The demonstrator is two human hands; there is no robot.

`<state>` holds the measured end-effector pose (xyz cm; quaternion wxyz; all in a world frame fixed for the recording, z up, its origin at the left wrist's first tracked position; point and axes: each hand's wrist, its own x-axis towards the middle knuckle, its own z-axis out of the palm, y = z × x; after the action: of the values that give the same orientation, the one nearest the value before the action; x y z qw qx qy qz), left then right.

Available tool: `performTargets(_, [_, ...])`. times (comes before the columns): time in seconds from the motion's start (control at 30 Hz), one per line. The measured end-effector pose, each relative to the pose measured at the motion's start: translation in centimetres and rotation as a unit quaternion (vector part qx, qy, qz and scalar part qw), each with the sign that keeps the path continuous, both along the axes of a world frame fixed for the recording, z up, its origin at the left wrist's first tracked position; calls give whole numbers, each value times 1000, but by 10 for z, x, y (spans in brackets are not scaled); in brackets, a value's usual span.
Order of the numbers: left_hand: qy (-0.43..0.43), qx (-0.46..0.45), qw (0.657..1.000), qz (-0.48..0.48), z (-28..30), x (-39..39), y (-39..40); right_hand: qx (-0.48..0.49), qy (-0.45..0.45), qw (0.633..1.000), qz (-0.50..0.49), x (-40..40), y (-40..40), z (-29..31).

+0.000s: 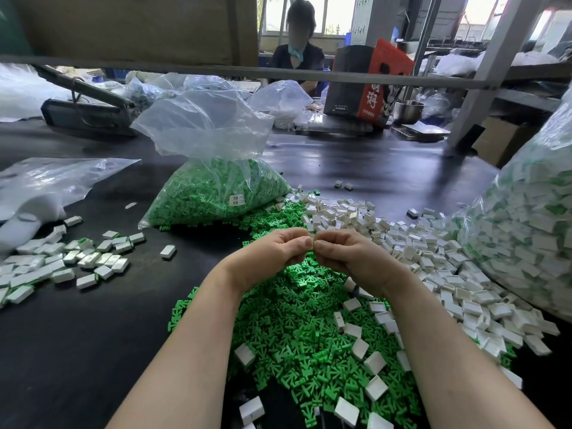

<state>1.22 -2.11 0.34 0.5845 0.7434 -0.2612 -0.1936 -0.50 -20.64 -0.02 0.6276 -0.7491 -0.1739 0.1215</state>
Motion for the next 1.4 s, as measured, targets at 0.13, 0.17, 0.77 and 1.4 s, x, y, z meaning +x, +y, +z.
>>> performTargets(0.13, [1,19,1000,7,-2,1,0,-25,-9,1000,-8,1,1,0])
performTargets(0.17, [1,22,1000,7,-2,1,0,-33,-10,999,-7,1,1,0])
performTargets(0.77, [-22,5,997,68,-1,1,-4,3,-45,997,-56,4,11,3])
performTargets(1.4, [6,23,1000,-15,1,2,5,-3,8,1000,24,4,0,-1])
